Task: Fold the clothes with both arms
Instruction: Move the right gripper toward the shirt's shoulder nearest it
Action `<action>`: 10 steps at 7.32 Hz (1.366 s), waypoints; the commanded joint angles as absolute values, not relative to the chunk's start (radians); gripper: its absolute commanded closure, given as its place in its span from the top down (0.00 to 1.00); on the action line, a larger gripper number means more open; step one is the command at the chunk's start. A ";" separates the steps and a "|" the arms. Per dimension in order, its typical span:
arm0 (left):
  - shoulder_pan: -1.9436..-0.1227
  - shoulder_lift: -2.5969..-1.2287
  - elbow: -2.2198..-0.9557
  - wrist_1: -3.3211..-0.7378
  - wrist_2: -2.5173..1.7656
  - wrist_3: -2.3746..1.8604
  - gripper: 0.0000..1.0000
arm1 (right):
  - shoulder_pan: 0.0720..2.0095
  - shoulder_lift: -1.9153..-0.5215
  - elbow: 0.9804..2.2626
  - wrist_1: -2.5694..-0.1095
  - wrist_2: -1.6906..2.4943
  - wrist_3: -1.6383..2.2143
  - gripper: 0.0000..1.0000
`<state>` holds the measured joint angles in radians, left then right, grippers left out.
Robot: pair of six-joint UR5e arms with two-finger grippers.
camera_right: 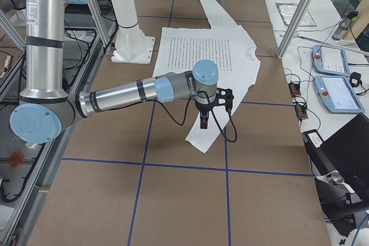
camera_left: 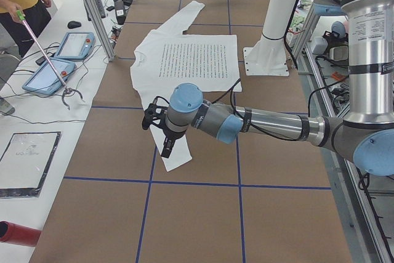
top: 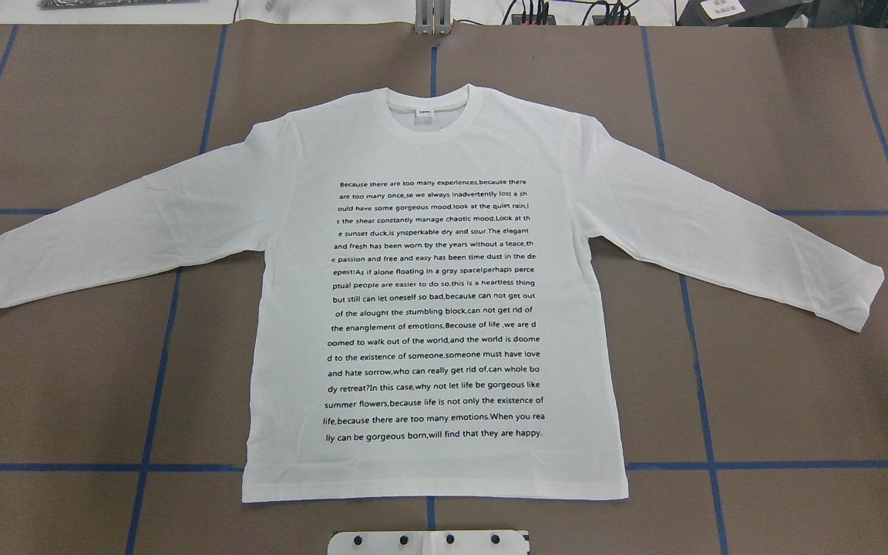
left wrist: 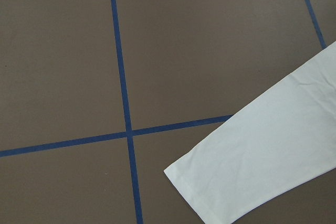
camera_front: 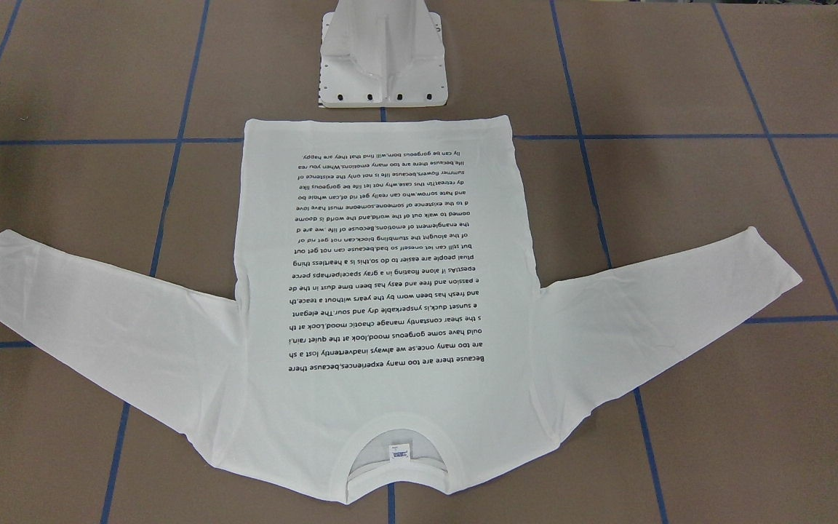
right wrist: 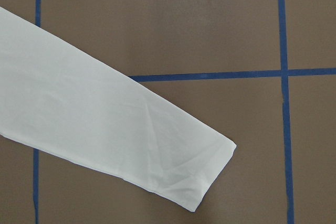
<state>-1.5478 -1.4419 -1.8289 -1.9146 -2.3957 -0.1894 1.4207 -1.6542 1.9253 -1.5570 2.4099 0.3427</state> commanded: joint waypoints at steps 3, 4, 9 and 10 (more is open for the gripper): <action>-1.546 -1.428 -1.850 -1.942 -2.384 -0.173 1.00 | 1.420 -1.652 1.933 -1.552 2.411 0.342 1.00; -1.545 -1.427 -1.838 -1.959 -2.385 -0.170 1.00 | 1.417 -1.652 1.930 -1.525 2.414 0.345 1.00; -1.543 -1.450 -1.830 -1.993 -2.437 -0.181 1.00 | 1.287 -1.654 1.876 -1.382 2.411 0.374 1.00; -1.543 -1.448 -1.839 -2.012 -2.437 -0.183 1.00 | 1.243 -1.645 1.812 -1.315 2.402 0.376 1.00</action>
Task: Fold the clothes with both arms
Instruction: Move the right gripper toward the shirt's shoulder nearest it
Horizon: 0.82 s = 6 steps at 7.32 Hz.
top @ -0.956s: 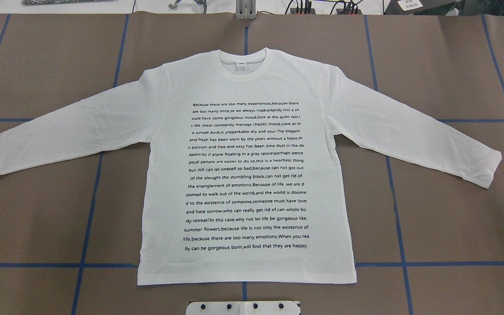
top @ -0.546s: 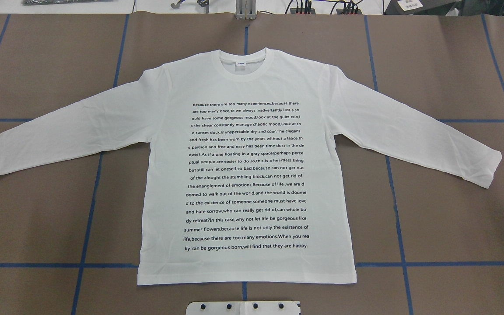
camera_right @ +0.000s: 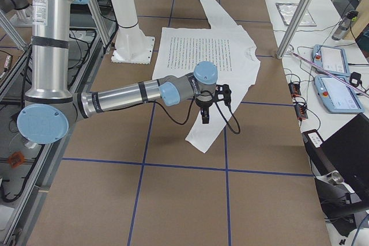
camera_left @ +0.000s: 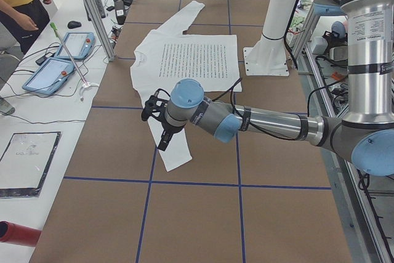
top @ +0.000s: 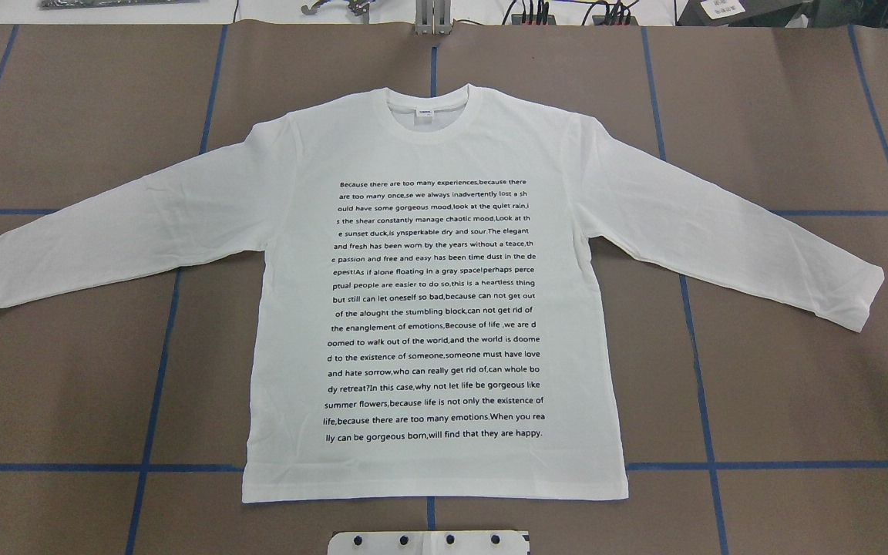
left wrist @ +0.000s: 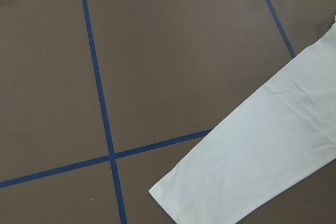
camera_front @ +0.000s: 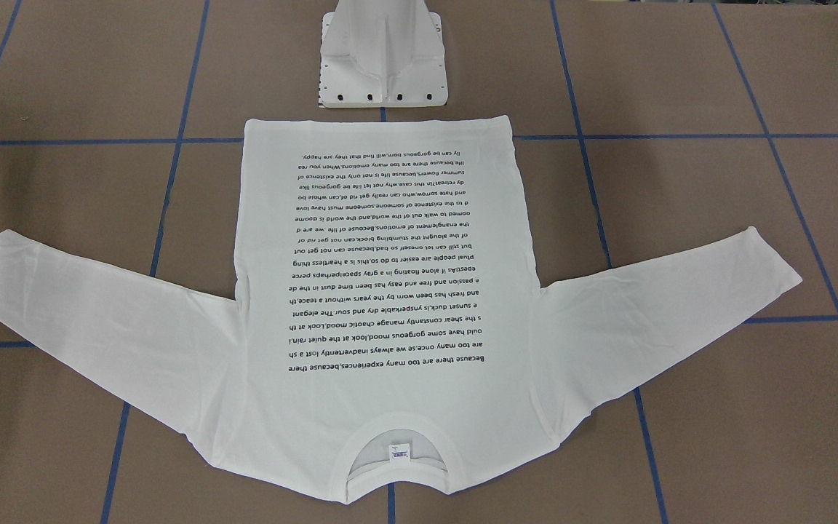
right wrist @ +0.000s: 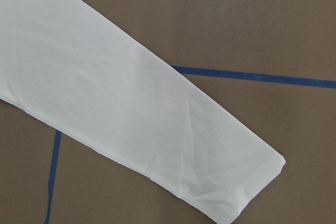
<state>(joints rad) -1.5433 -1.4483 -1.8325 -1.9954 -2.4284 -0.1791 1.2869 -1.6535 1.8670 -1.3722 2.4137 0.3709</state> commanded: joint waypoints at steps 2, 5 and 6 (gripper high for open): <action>-1.543 -1.447 -1.836 -2.040 -2.474 -0.186 1.00 | 1.221 -1.579 1.583 -1.104 2.395 0.405 0.99; -1.543 -1.447 -1.842 -2.042 -2.488 -0.192 1.00 | 1.166 -1.569 1.495 -1.043 2.316 0.551 0.96; -1.543 -1.447 -1.844 -2.042 -2.488 -0.192 1.00 | 1.166 -1.572 1.468 -1.025 2.315 0.551 0.96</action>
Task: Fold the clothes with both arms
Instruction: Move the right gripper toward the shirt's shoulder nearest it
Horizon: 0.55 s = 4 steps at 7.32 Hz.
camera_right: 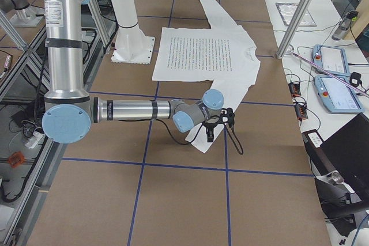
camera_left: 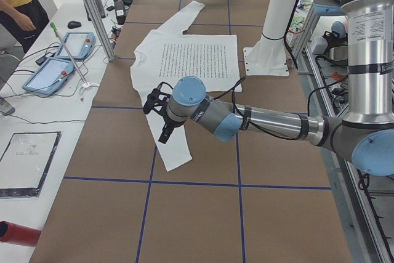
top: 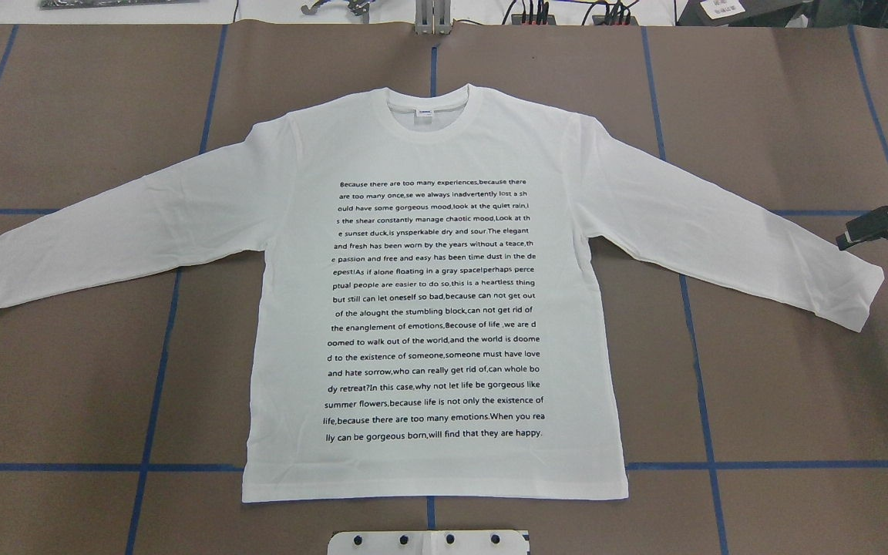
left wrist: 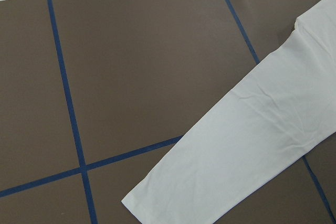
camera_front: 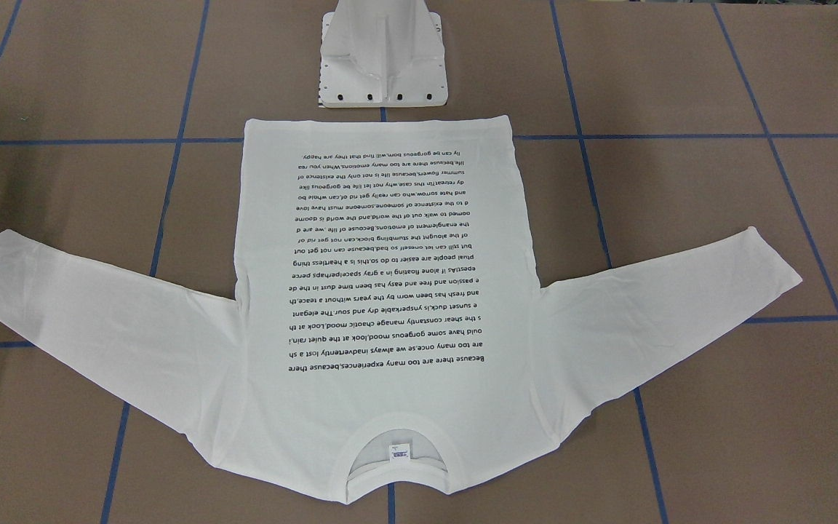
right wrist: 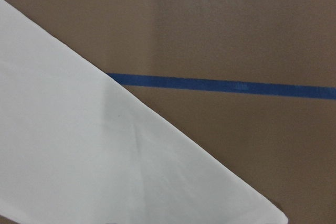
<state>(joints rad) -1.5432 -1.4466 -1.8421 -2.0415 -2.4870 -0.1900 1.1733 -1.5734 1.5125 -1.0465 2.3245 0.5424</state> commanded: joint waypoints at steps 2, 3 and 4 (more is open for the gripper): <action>-1.543 -1.448 -1.847 -2.042 -2.488 -0.196 1.00 | 1.166 -1.569 1.395 -0.965 2.316 0.549 0.90; -1.543 -1.450 -1.847 -2.042 -2.488 -0.207 1.00 | 1.166 -1.574 1.381 -0.960 2.318 0.551 0.89; -1.543 -1.451 -1.848 -2.042 -2.488 -0.207 1.00 | 1.166 -1.578 1.378 -0.960 2.318 0.551 0.85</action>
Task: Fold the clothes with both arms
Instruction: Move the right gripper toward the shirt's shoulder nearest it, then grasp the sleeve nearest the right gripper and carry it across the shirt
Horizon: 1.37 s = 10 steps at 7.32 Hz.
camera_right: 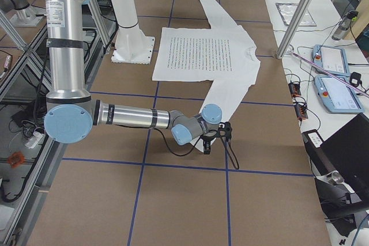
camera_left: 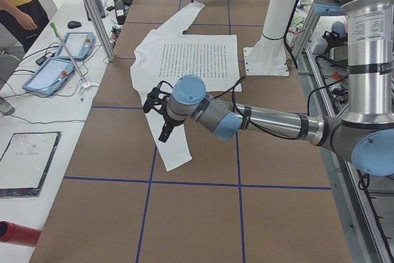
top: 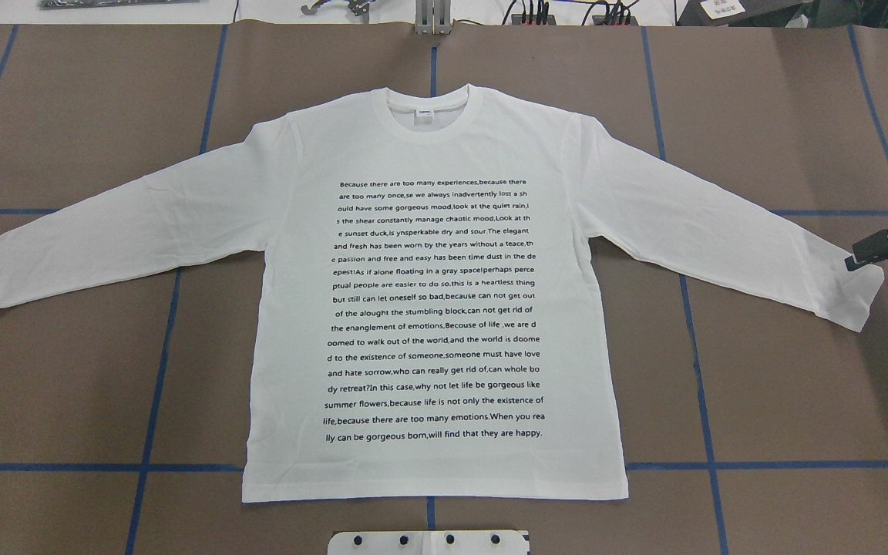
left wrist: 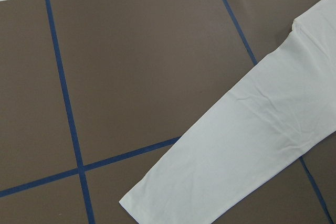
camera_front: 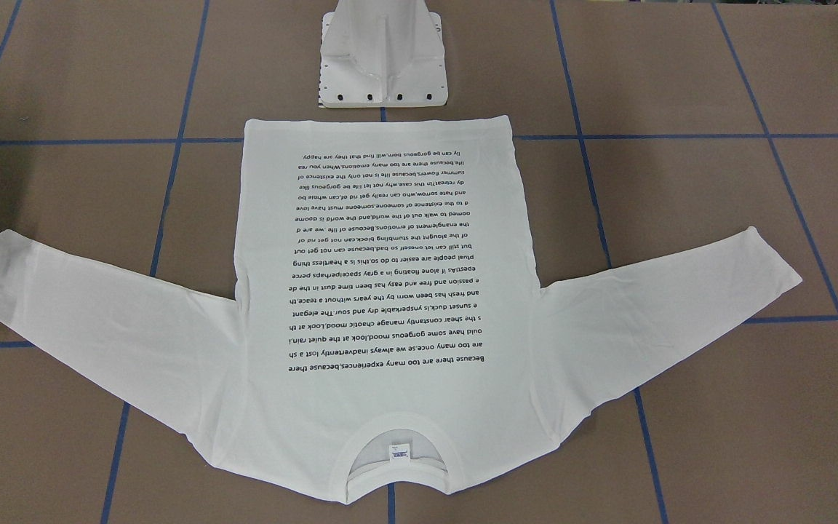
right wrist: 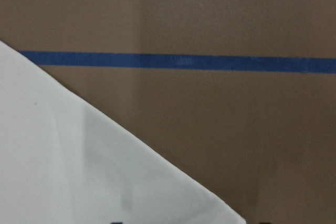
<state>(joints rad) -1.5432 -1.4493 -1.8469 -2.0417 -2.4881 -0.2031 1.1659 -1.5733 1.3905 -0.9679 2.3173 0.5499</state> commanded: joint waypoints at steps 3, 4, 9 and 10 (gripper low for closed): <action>-1.543 -1.451 -1.867 -2.043 -2.488 -0.231 1.00 | 1.166 -1.589 1.361 -0.960 2.316 0.554 0.53; -1.543 -1.450 -1.876 -2.042 -2.488 -0.236 1.00 | 1.166 -1.592 1.359 -0.959 2.318 0.569 0.05; -1.543 -1.448 -1.884 -2.042 -2.488 -0.235 1.00 | 1.164 -1.568 1.513 -0.968 2.390 0.769 0.00; -1.543 -1.448 -1.884 -2.043 -2.488 -0.235 1.00 | 1.146 -1.512 1.560 -0.960 2.396 0.975 0.00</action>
<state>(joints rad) -1.5432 -1.4481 -1.8827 -2.0421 -2.4881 -0.2347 1.1611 -1.5573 1.4911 -0.9635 2.3780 0.7728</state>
